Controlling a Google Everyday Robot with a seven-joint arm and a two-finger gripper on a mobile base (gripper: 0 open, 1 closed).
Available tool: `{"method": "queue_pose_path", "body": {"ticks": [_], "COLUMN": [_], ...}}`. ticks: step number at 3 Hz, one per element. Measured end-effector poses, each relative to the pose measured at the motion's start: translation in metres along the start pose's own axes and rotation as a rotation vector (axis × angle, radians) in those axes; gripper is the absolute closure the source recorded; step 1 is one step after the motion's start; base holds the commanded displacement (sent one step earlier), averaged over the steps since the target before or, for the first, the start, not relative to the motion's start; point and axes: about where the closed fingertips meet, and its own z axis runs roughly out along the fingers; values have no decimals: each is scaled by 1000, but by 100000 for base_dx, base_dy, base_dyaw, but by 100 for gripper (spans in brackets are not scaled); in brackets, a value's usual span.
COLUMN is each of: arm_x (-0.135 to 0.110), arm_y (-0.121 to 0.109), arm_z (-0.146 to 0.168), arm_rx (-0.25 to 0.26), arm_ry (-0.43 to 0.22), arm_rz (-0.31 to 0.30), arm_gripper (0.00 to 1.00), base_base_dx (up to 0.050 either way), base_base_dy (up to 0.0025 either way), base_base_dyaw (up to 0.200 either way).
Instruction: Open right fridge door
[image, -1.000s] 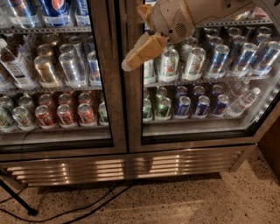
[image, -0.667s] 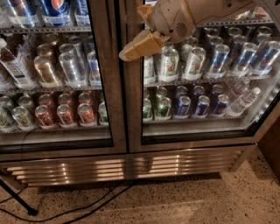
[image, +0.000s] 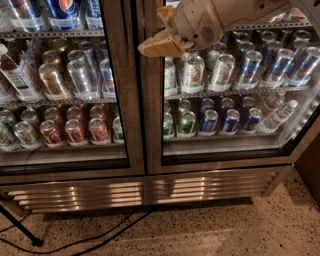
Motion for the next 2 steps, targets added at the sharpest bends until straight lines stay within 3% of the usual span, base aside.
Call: {"method": "queue_pose_path", "body": {"ticks": [2], "arm_x": [3], "arm_y": [-6], "arm_z": [-2], "arm_rx": [0], "arm_ry": [0], "arm_rz": [0], "arm_gripper": [100], "base_base_dx": [0], "base_base_dy": [0], "base_base_dyaw": [0]}}
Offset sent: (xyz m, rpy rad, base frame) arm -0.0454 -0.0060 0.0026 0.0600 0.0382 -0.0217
